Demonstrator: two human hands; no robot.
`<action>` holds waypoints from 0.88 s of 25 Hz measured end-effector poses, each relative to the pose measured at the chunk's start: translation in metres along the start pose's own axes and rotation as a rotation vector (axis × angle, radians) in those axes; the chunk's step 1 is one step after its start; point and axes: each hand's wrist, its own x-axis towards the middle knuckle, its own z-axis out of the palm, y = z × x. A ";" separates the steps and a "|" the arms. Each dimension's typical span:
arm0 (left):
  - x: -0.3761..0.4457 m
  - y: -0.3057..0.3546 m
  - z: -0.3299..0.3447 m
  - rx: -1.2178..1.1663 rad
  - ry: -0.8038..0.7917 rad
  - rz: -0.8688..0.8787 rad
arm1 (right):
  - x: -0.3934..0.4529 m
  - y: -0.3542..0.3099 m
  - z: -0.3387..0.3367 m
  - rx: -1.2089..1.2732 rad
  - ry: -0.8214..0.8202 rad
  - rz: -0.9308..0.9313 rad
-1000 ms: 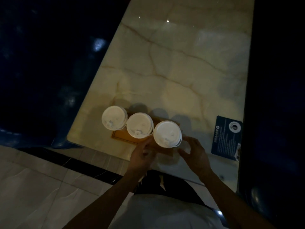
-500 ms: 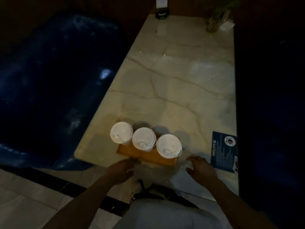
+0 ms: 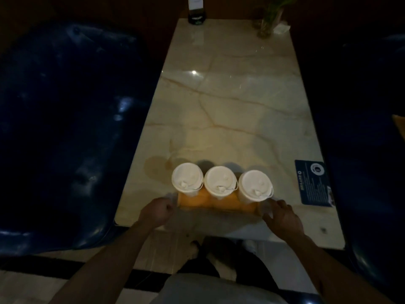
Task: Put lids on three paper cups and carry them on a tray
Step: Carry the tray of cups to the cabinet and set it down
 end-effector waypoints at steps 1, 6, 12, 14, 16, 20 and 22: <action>0.004 -0.001 -0.002 -0.021 0.025 0.007 | -0.002 -0.008 0.000 0.016 0.022 0.039; 0.015 0.010 0.000 -0.180 0.159 0.028 | 0.001 -0.021 0.013 -0.085 0.149 -0.227; 0.020 0.025 0.026 -0.178 0.229 -0.036 | 0.012 -0.029 0.021 0.306 0.091 0.185; 0.020 0.027 0.031 -0.203 0.271 -0.065 | 0.017 -0.031 0.029 0.401 0.110 0.196; 0.020 0.030 0.033 -0.224 0.298 -0.088 | 0.018 -0.033 0.031 0.482 0.169 0.222; 0.022 0.031 0.031 -0.280 0.321 -0.117 | 0.019 -0.036 0.032 0.571 0.231 0.339; 0.021 0.033 0.031 -0.276 0.326 -0.116 | 0.021 -0.037 0.029 0.597 0.226 0.344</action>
